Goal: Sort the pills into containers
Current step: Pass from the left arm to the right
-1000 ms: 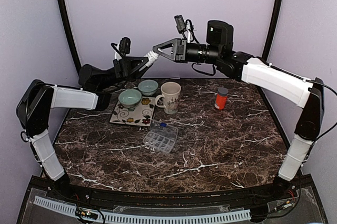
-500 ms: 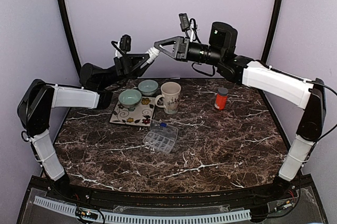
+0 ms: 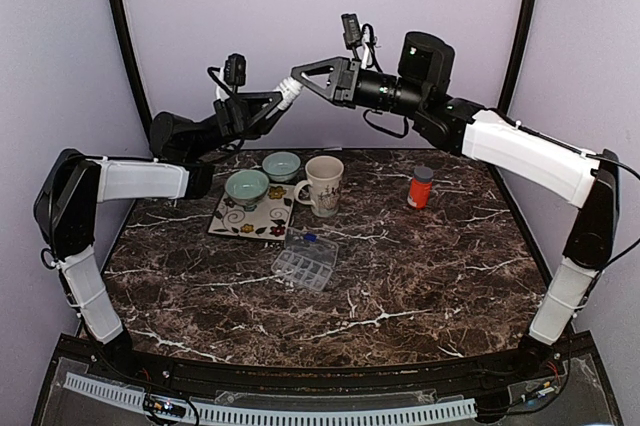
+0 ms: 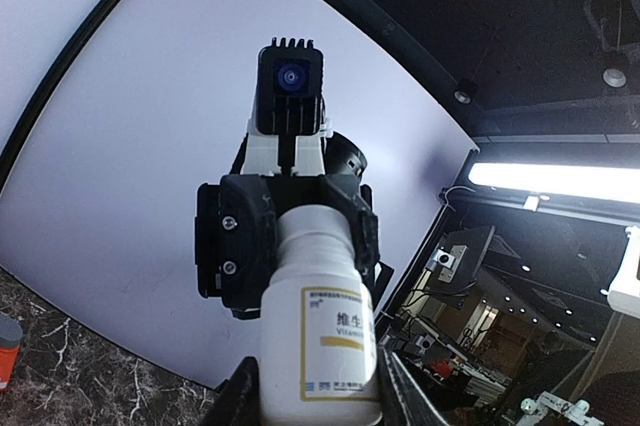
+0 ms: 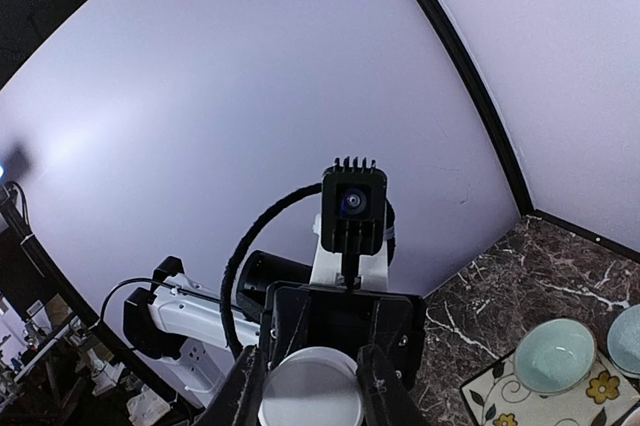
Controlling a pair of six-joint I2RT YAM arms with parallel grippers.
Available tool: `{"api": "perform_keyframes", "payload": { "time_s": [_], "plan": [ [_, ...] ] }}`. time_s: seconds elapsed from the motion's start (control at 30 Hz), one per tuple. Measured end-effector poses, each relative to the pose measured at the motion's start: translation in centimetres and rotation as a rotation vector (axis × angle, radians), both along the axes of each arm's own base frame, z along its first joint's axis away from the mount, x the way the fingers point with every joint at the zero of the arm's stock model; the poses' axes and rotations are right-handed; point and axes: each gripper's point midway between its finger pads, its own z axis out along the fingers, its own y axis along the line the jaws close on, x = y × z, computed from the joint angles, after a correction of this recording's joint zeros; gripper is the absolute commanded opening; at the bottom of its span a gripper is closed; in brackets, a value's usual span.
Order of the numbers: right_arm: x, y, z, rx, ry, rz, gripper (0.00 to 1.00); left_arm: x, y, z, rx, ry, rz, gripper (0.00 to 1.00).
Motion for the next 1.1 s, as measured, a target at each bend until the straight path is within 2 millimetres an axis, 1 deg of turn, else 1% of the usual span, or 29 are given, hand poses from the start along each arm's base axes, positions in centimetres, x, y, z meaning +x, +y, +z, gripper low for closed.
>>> {"api": "perform_keyframes", "payload": {
  "time_s": [0.17,0.47,0.8,1.1],
  "plan": [
    [0.0,0.1,0.5,0.0,0.001,-0.003,0.17,-0.1,-0.1,0.4,0.006,-0.036,0.002,0.01],
    [0.7,0.2,0.7,-0.015,0.016,-0.03,0.16,0.5,-0.3,0.5,0.044,-0.081,0.019,0.01],
    [1.9,0.3,-0.2,-0.059,0.061,-0.08,0.15,1.3,-0.9,-0.6,0.117,-0.126,0.058,0.01],
    [2.2,0.2,-0.4,-0.068,0.083,-0.097,0.13,1.5,-0.9,-0.7,0.186,-0.176,0.123,0.01]
  ]
}}
